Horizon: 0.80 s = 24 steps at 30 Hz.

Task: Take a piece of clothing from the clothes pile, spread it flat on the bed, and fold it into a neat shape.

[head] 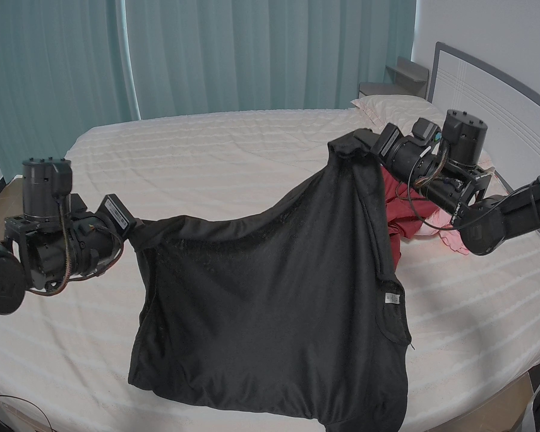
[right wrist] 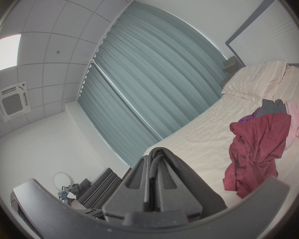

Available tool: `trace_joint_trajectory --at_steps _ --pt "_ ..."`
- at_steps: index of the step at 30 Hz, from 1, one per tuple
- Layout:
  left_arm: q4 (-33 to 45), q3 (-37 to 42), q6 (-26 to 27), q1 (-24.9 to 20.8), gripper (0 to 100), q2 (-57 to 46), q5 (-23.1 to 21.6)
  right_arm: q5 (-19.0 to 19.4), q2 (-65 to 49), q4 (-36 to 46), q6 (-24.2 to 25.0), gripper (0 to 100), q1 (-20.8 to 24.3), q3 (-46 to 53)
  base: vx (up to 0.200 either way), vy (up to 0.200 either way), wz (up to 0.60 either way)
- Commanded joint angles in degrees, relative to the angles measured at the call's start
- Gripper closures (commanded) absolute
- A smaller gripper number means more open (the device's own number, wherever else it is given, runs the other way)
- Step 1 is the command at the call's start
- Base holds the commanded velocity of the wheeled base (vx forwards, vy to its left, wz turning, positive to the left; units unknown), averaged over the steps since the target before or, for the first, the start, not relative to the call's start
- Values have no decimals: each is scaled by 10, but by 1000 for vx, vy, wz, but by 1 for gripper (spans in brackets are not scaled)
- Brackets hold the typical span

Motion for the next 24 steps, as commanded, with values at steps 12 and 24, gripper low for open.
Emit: trace_joint_trajectory --at_steps 12,24 --pt "-72 -28 -64 52 0 196 -38 -28 159 1 0 0 -8 -50 0 0 0" --pt "-92 -93 -89 120 0 269 -38 -113 249 11 20 0 -38 -163 0 0 0"
